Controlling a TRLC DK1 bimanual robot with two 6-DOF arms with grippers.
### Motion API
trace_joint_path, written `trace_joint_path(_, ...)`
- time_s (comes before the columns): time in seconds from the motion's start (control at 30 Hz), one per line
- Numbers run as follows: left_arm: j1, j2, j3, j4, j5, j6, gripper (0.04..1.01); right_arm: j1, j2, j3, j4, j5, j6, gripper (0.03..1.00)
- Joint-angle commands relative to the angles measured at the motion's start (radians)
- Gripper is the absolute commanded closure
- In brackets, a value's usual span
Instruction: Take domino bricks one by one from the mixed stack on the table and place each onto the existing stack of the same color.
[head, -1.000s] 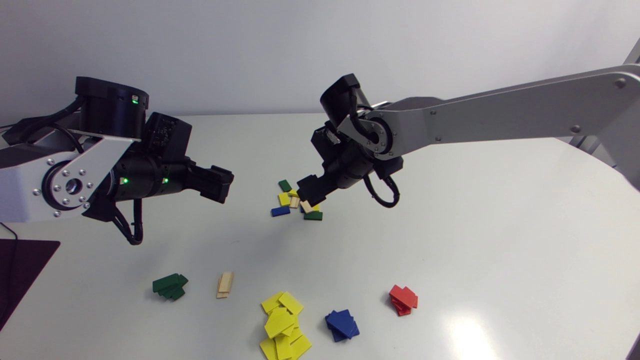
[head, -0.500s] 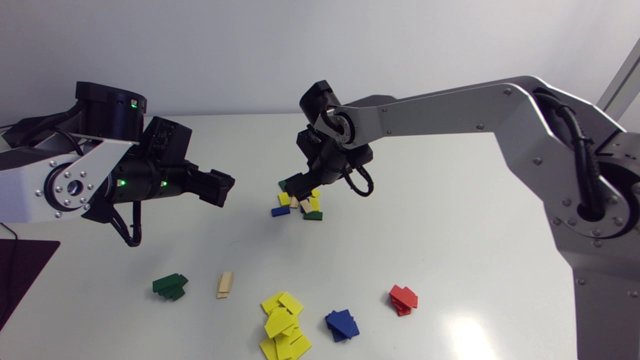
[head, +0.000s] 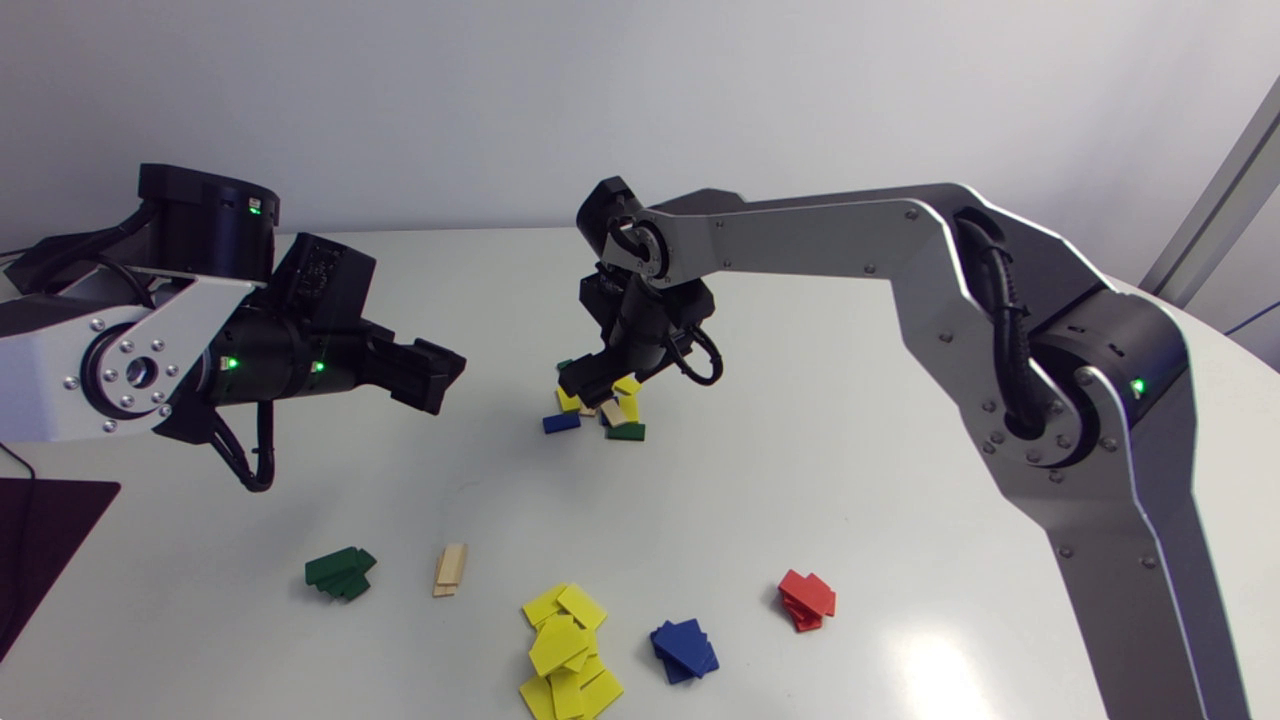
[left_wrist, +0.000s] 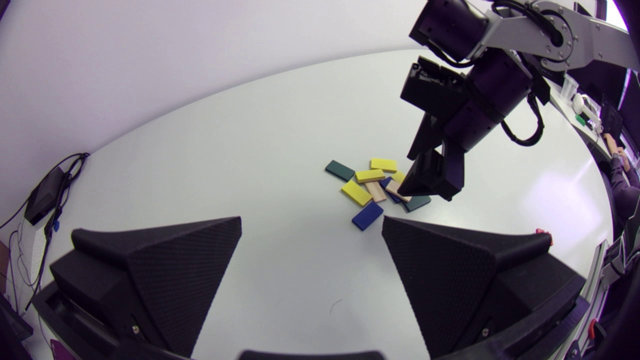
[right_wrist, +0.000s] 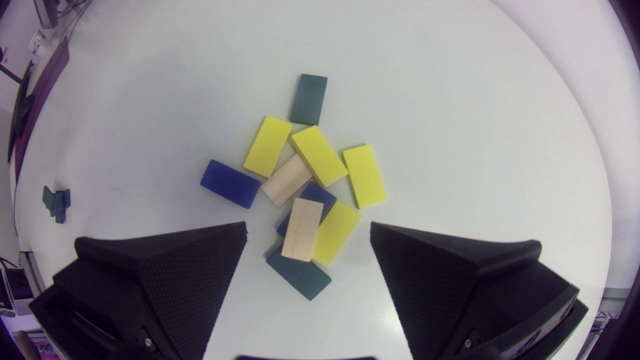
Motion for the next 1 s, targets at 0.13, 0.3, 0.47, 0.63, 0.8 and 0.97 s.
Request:
trace_joint_path(0.13,0.008,-0.001,-0.03,-0.008,0.022,0.026,0.041,0.024,0.047,0.046,-0.042,0.017,0.031,0.172)
trace_joint_path(0.3,0.01,-0.004,-0.031,-0.01,0.031,0.027,0.041,0.03,0.064,0.059,-0.069,0.028,0.036,0.175)
trace_joint_path(0.47,0.01,-0.008,-0.039,-0.01,0.033,0.027,0.041,0.029,0.078,0.069,-0.092,0.031,0.04,0.177)
trace_joint_path(0.63,0.01,-0.012,-0.042,-0.01,0.033,0.026,0.041,0.027,0.092,0.072,-0.105,0.029,0.039,0.177)
trace_joint_path(0.8,0.004,-0.016,-0.042,-0.013,0.033,0.021,0.041,0.026,0.097,0.076,-0.115,0.028,0.036,0.236)
trace_joint_path(0.97,-0.002,-0.021,-0.042,-0.013,0.033,0.02,0.041,0.024,0.107,0.087,-0.121,0.026,0.034,0.252)
